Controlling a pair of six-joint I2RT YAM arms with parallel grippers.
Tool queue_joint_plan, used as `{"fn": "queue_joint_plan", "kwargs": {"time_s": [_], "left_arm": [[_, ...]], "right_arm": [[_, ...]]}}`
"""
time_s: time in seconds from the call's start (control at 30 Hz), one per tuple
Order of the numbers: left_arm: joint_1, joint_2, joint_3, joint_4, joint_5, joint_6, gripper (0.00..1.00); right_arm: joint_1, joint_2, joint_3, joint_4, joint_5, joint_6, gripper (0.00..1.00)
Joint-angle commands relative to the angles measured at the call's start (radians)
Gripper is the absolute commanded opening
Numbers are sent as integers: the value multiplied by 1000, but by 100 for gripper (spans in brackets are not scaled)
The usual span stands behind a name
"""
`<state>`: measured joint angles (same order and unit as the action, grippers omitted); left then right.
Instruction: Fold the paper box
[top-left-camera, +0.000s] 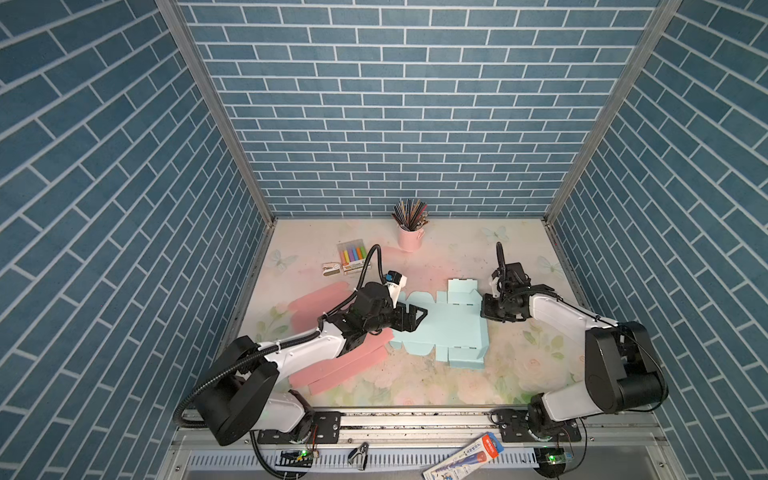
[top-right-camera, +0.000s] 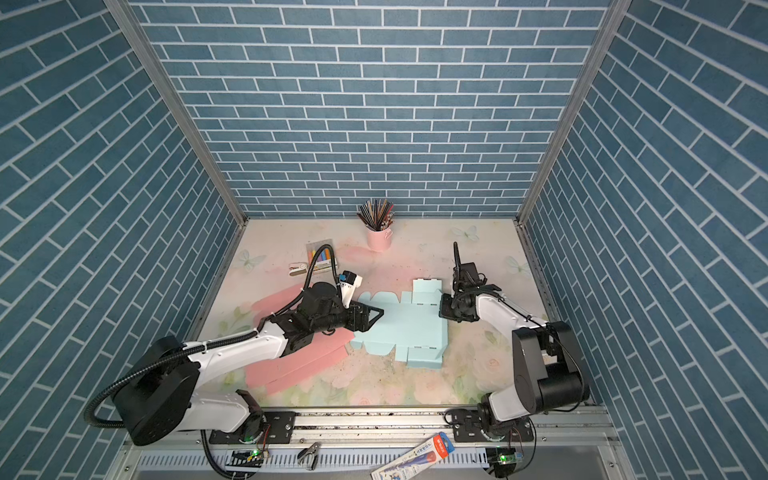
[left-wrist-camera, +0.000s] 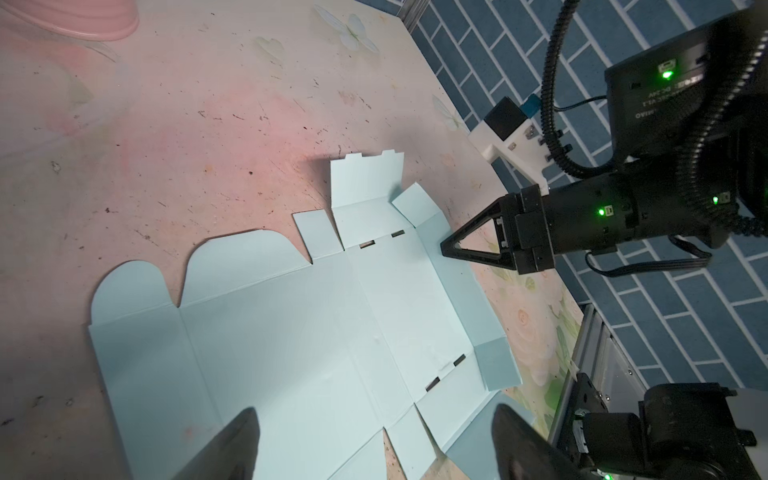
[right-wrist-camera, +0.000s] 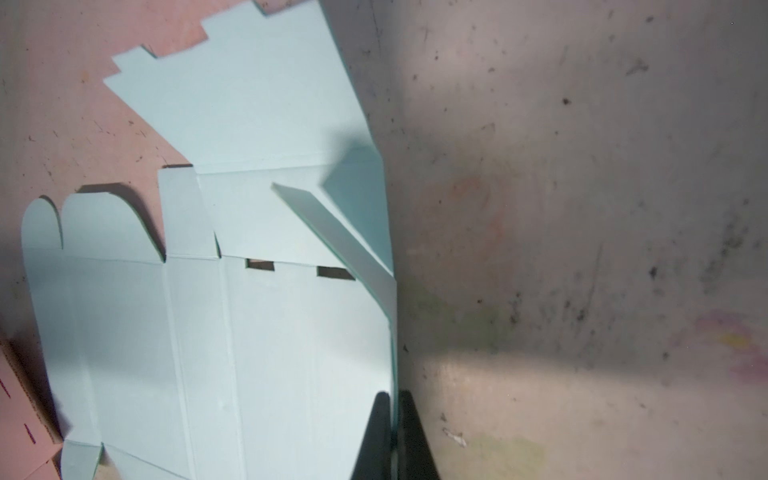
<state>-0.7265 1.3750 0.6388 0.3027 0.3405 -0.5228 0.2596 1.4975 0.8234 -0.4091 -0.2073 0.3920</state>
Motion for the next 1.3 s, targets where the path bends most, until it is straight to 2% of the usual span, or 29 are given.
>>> {"fn": "queue_joint_plan", "kwargs": {"time_s": [0.0, 0.2, 0.27, 0.43, 0.63, 0.73, 0.8, 0.87, 1.27], "left_arm": [[5, 2, -15, -7, -3, 11, 88], [5, 8, -6, -6, -2, 9, 88], [6, 14, -1, -5, -1, 7, 88], [7, 25, -7, 7, 6, -4, 88], [5, 7, -23, 12, 5, -13, 88], [5, 6, -27, 11, 1, -13, 88], [5, 8, -30, 15, 4, -17, 88], [6, 7, -33, 20, 5, -20, 88], [5, 27, -11, 26, 22, -25, 86]], "right_arm": [[-12, 14, 14, -33, -22, -60, 10], [-28, -79, -76, 16, -74, 11, 47], [-28, -120, -125, 51, -113, 51, 49], [-28, -171, -226, 147, -202, 123, 43], [-28, -171, -244, 148, -180, 119, 21], [-28, -176, -236, 139, -162, 115, 21], [-28, -180, -228, 126, -142, 112, 30], [-29, -196, -233, 128, -128, 113, 31], [-31, -216, -231, 133, -98, 112, 11]]}}
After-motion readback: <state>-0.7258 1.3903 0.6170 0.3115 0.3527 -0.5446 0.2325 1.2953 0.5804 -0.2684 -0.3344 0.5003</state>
